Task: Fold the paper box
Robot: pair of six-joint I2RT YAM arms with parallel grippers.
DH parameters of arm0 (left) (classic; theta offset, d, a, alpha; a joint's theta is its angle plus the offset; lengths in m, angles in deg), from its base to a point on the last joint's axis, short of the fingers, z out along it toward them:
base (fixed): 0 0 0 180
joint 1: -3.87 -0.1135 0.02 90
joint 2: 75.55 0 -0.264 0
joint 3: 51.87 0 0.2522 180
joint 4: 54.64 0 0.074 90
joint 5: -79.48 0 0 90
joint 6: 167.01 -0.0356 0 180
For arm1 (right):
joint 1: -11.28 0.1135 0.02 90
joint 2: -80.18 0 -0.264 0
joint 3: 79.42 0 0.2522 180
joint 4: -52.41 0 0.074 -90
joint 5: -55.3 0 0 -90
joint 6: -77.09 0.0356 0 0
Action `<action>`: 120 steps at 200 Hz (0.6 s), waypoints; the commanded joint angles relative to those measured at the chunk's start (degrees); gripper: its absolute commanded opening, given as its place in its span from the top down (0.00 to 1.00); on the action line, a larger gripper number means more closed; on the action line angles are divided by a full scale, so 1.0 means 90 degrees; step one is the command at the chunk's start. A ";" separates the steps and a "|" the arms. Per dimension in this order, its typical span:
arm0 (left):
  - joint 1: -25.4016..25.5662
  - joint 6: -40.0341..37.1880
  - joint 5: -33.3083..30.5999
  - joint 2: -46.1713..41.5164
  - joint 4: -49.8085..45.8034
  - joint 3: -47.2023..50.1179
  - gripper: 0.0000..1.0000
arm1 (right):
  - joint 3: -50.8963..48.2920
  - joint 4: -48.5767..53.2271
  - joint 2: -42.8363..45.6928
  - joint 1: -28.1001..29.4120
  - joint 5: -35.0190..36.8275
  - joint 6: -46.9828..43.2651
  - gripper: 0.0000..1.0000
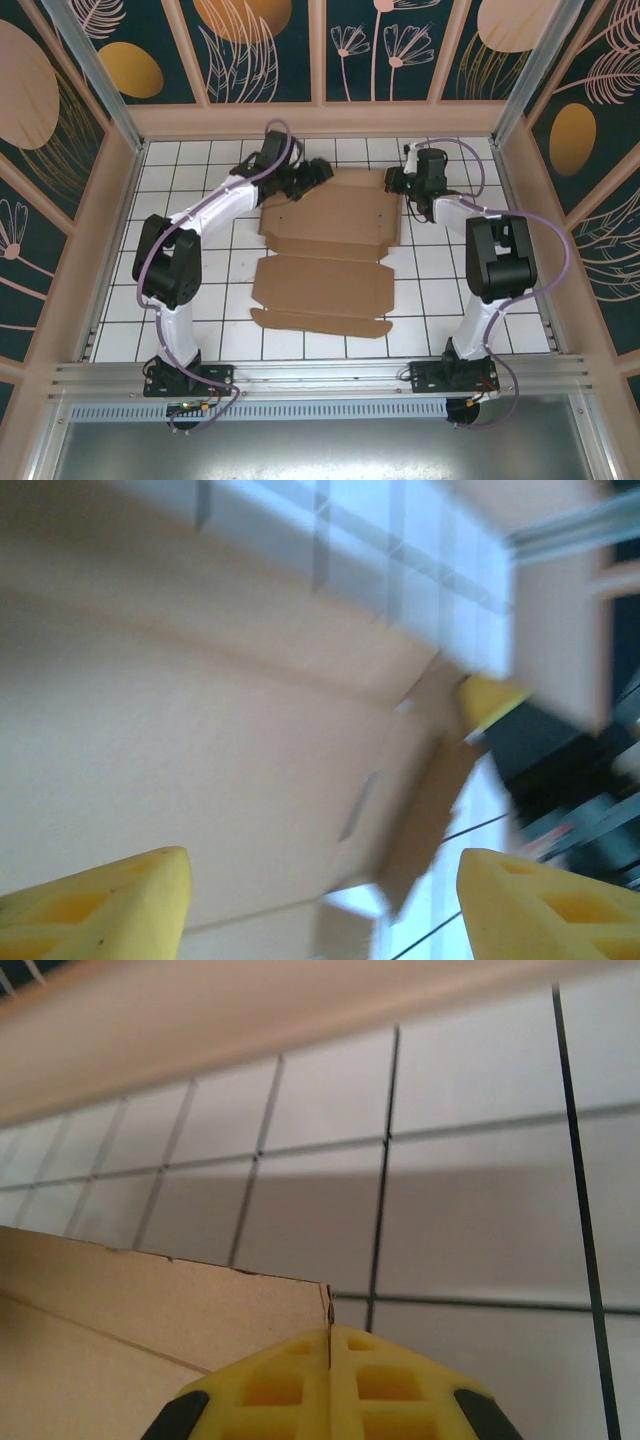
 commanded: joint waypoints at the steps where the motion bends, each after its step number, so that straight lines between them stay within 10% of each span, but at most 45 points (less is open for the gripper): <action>1: -0.0045 0.1217 0.0117 0.0732 -0.0878 -0.1021 0.26 | -0.0598 -0.1800 0.0439 0.0064 0.0106 0.0071 1.00; 120: -0.0150 0.2574 -0.0009 0.1843 -0.2524 -0.2952 0.17 | -0.2360 -0.4052 0.1414 0.0631 0.0740 -0.1542 1.00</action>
